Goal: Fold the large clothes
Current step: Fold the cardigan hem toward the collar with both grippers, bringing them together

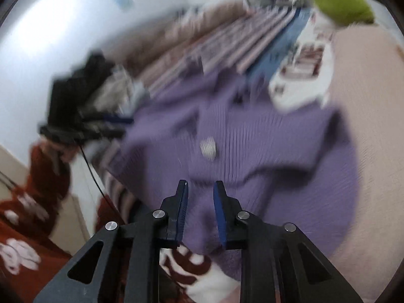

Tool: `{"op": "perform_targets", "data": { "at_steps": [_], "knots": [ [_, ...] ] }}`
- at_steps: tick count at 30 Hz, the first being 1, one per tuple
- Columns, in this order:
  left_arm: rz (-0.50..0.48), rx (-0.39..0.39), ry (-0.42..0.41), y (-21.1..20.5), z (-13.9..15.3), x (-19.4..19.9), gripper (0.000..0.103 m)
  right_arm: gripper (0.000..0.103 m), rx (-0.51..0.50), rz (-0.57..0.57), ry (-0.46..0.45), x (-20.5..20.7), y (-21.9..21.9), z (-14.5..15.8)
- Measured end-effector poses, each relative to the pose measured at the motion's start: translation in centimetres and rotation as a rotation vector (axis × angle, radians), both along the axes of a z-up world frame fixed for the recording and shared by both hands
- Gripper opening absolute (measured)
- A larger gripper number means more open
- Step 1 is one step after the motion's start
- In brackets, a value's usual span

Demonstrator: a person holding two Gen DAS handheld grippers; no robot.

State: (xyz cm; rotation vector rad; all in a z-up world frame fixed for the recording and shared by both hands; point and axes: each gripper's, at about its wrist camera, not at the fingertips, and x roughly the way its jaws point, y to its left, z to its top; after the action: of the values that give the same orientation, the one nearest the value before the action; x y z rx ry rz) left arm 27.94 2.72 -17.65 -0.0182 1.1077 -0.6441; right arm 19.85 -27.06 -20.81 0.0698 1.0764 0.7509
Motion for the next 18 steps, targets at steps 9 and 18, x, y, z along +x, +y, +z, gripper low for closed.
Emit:
{"op": "perform_targets", "data": {
  "at_steps": [9, 18],
  "knots": [
    [0.143, 0.092, -0.126, -0.7, -1.1, 5.8, 0.062, 0.014, -0.029, -0.264, -0.083, 9.4, -1.0, -0.2],
    [0.225, 0.068, -0.164, 3.4, -1.1, 9.7, 0.078, 0.071, -0.049, -0.404, -0.204, 12.6, -6.3, 3.9]
  ]
}}
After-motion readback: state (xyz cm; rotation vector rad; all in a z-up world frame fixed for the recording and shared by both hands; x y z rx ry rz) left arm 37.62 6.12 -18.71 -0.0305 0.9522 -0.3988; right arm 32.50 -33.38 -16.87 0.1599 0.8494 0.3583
